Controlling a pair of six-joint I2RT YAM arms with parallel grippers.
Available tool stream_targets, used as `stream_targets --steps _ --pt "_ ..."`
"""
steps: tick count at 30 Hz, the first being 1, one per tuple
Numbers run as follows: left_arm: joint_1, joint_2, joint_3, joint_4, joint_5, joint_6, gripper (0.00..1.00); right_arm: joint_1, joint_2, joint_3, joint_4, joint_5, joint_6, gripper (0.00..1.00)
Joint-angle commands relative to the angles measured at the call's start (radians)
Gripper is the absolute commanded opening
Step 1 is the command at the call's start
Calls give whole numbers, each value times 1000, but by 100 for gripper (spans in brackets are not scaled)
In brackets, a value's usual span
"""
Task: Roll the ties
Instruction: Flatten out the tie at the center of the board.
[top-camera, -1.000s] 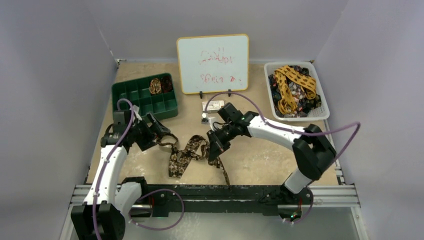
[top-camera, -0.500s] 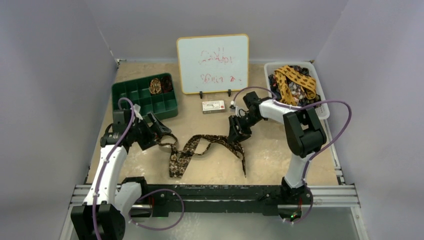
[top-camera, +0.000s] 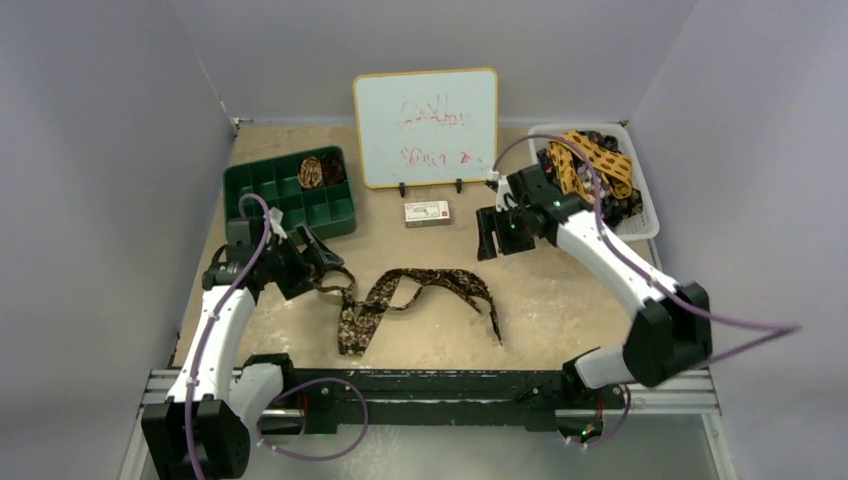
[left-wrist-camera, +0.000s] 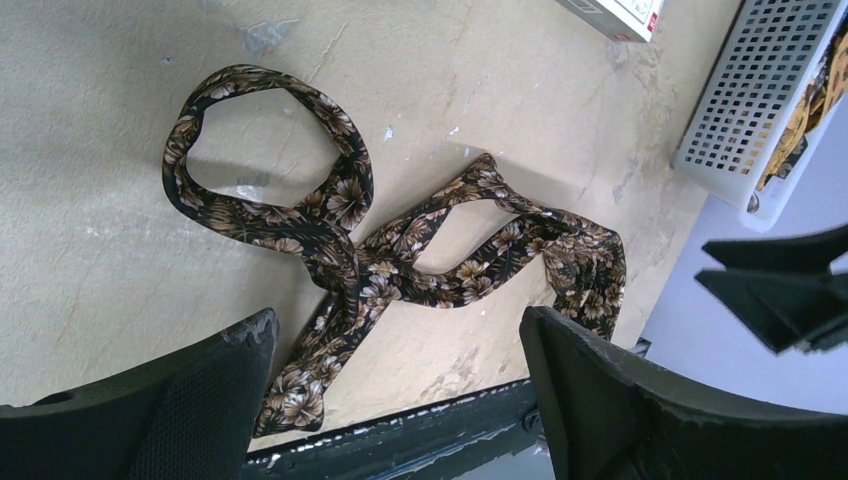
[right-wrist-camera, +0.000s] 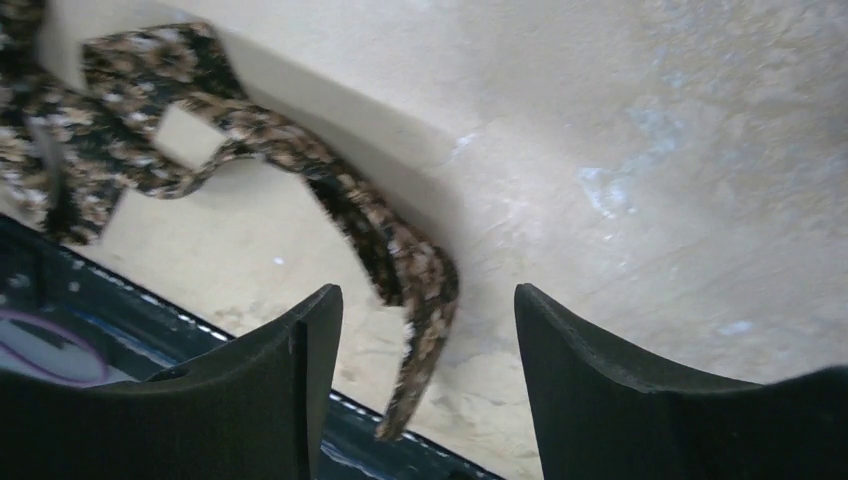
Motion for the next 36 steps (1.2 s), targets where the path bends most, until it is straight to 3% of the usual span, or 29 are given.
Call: stream_targets --steps 1,6,9,12,14,15,18,21,23,28,32,36 --pt "-3 1 6 46 26 18 90 84 -219 -189 150 -38 226 65" --pt "-2 4 10 43 21 26 90 284 -348 -356 356 -119 495 45" --pt "-3 13 12 47 20 27 90 362 -321 -388 321 -24 530 40" --pt "-3 21 10 49 24 29 90 362 -287 -400 224 110 534 34" --pt "-3 24 7 57 33 25 90 320 -248 -403 206 219 493 31" --pt "-3 26 5 62 38 23 90 241 -210 -402 212 223 460 29" --pt "-4 29 5 60 48 26 90 71 -174 -373 233 128 354 28" --pt "-3 25 -14 73 51 19 90 -40 -81 -333 268 -65 282 30" --pt "-2 30 -25 86 59 13 90 -64 22 -287 241 -147 226 31" --pt "-3 43 -38 109 69 3 90 -91 165 -220 229 -145 181 29" --pt "-3 61 -30 107 56 5 90 -103 168 -168 167 -85 113 29" --pt "-4 64 -11 83 30 -10 90 -88 30 -165 183 -91 100 33"
